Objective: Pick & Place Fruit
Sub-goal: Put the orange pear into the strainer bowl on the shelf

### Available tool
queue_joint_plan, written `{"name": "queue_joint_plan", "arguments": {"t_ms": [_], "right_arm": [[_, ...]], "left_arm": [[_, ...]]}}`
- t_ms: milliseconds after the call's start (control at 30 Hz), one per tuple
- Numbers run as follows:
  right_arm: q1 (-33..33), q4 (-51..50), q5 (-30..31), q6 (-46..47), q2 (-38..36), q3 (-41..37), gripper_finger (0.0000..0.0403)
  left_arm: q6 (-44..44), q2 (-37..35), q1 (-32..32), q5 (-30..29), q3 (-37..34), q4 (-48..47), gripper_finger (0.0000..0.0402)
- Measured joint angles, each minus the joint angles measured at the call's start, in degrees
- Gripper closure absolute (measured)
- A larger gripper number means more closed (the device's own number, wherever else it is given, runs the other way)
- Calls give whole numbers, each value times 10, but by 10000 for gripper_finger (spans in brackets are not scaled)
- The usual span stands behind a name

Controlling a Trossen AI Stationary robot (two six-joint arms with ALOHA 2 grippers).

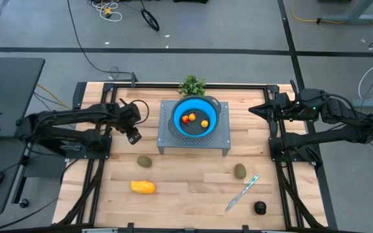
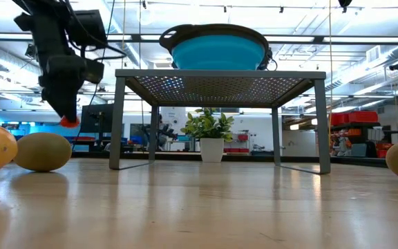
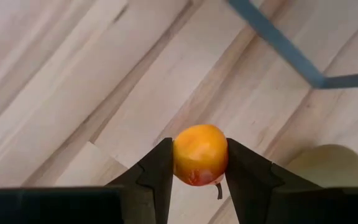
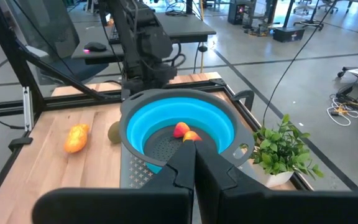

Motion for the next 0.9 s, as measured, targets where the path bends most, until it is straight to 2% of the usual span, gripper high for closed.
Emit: {"name": "queue_joint_plan", "arguments": {"t_ms": [300, 467, 567, 900], "right_arm": [[0, 1, 0, 0, 0, 0, 396], [0, 12, 0, 0, 0, 0, 396], [0, 22, 0, 0, 0, 0, 396], [0, 30, 0, 0, 0, 0, 396]], "left_arm": [[8, -11, 0, -4, 0, 5, 272], [8, -11, -12, 19, 0, 24, 271], [-3, -11, -31, 40, 0, 36, 270], [-59, -16, -121, 29, 0, 108, 274]]}}
